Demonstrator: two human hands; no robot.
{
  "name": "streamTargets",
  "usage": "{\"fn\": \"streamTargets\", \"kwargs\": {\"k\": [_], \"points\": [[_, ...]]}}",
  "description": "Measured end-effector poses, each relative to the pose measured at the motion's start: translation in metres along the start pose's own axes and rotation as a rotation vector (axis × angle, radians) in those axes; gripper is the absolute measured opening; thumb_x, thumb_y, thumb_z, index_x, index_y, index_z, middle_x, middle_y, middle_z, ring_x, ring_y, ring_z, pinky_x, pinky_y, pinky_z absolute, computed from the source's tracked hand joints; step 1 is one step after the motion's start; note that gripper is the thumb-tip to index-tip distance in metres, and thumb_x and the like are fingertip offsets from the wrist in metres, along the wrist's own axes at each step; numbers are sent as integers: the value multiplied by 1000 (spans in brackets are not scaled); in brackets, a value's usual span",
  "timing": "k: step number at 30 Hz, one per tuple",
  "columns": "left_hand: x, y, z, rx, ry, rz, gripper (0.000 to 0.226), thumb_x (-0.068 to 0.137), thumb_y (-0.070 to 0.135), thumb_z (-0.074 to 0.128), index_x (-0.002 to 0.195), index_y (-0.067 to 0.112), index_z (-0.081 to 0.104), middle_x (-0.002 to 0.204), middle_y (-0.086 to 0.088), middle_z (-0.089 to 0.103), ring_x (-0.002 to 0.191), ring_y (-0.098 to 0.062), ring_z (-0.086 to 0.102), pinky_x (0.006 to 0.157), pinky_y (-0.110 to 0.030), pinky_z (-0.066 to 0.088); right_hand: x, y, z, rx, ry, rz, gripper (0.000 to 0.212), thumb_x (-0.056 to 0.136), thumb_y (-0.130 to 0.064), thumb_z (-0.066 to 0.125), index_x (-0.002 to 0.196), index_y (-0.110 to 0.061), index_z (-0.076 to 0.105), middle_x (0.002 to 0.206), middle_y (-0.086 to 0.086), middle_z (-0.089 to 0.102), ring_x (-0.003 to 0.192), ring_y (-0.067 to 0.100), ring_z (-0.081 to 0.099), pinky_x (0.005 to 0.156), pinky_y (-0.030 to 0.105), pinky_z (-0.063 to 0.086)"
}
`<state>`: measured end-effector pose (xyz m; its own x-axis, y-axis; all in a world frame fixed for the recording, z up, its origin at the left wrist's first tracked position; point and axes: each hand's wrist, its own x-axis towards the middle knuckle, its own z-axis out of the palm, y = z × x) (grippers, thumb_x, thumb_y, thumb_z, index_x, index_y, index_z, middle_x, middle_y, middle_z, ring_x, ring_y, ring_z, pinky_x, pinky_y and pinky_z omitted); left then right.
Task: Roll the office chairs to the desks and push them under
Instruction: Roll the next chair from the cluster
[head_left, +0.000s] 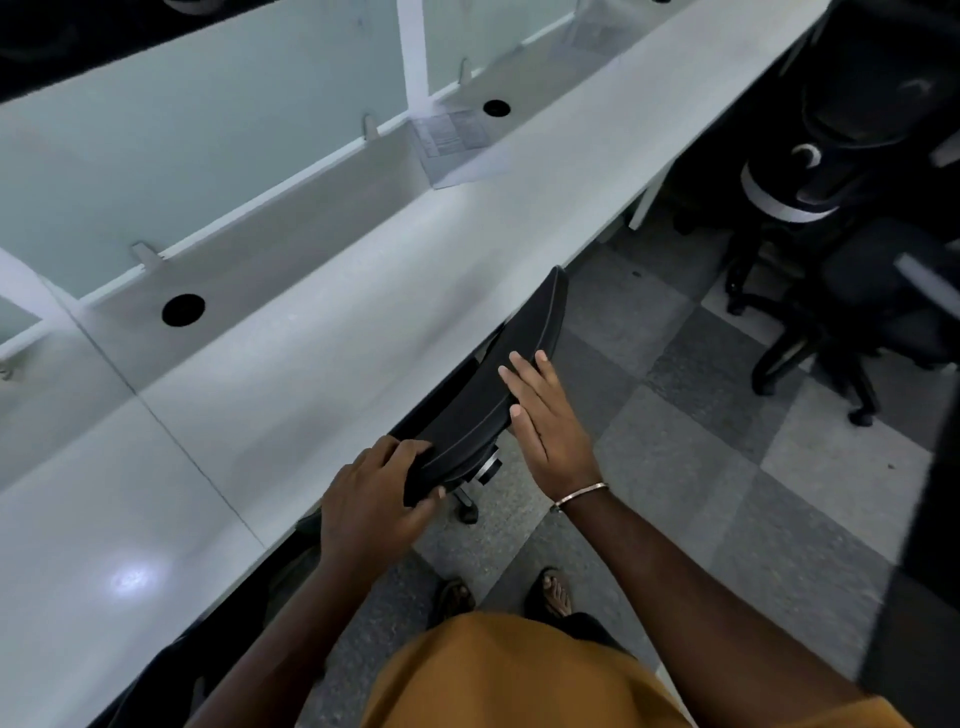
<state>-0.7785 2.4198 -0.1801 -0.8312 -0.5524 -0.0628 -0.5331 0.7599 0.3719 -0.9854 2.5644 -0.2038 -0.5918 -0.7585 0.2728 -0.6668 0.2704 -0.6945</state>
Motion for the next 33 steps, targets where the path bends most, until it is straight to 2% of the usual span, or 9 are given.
{"fn": "streamTargets", "kwargs": {"k": [2, 5, 8, 10, 12, 17, 21, 28, 33], "points": [[5, 11, 0, -74, -8, 62, 60, 91, 47, 70, 146, 34, 51, 129, 13, 60, 99, -13, 66, 69, -28, 51, -16, 2, -6, 8, -43, 57, 52, 110, -13, 46, 160, -19, 36, 171, -7, 22, 159, 14, 13, 128, 30, 19], [22, 31, 6, -159, -33, 179, 73, 96, 41, 66, 161, 34, 33, 158, 14, 43, 130, -13, 58, 93, -37, 58, -52, 23, -14, -31, -48, 163, 54, 111, -23, 46, 163, -24, 29, 171, -10, 18, 156, 6, 20, 126, 37, 29], [38, 60, 9, -180, -39, 316, 80, 97, 38, 64, 165, 32, 21, 172, 10, 19, 155, -13, 29, 120, -40, 38, -86, 55, -30, -50, -64, 316, 61, 109, -31, 49, 164, -27, 25, 171, -13, 15, 153, 7, 30, 119, 40, 40], [45, 82, 11, -122, -55, 413, 84, 97, 38, 63, 167, 32, 15, 175, 7, 5, 161, -16, 5, 128, -41, 17, -95, 72, -45, -51, -84, 469, 63, 107, -38, 50, 164, -26, 24, 170, -12, 14, 147, 12, 41, 115, 30, 40], [55, 104, 20, -73, -72, 483, 87, 97, 40, 62, 167, 32, 10, 175, 5, -6, 161, -17, -11, 129, -43, 3, -97, 90, -60, -39, -106, 583, 64, 107, -37, 53, 162, -21, 27, 170, -6, 17, 148, 17, 41, 113, 23, 31], [92, 156, 55, -62, -187, 563, 87, 98, 43, 60, 166, 34, 7, 174, 11, -10, 158, -12, -20, 131, -44, -3, -98, 145, -108, -16, -78, 706, 64, 105, -40, 56, 161, -18, 32, 169, 1, 25, 153, 19, 32, 117, 23, 24], [132, 214, 81, -168, -279, 541, 80, 95, 47, 55, 165, 35, 18, 174, 12, 7, 159, -7, -11, 131, -40, 2, -99, 197, -154, 13, -24, 780, 62, 103, -43, 58, 158, -19, 39, 166, 5, 33, 151, 21, 35, 119, 28, 27], [184, 312, 129, -219, -363, 501, 74, 91, 48, 62, 159, 30, 39, 166, 8, 36, 159, -12, 16, 129, -34, 13, -122, 271, -231, 23, 40, 928, 54, 102, -41, 60, 148, -15, 53, 151, 9, 54, 139, 25, 50, 113, 33, 37], [214, 368, 150, -266, -489, 449, 63, 94, 44, 72, 151, 31, 51, 143, 13, 60, 134, -1, 52, 112, -22, 41, -142, 314, -284, 109, 157, 1024, 56, 100, -40, 63, 149, -17, 51, 145, 13, 56, 134, 27, 54, 110, 38, 42]]}}
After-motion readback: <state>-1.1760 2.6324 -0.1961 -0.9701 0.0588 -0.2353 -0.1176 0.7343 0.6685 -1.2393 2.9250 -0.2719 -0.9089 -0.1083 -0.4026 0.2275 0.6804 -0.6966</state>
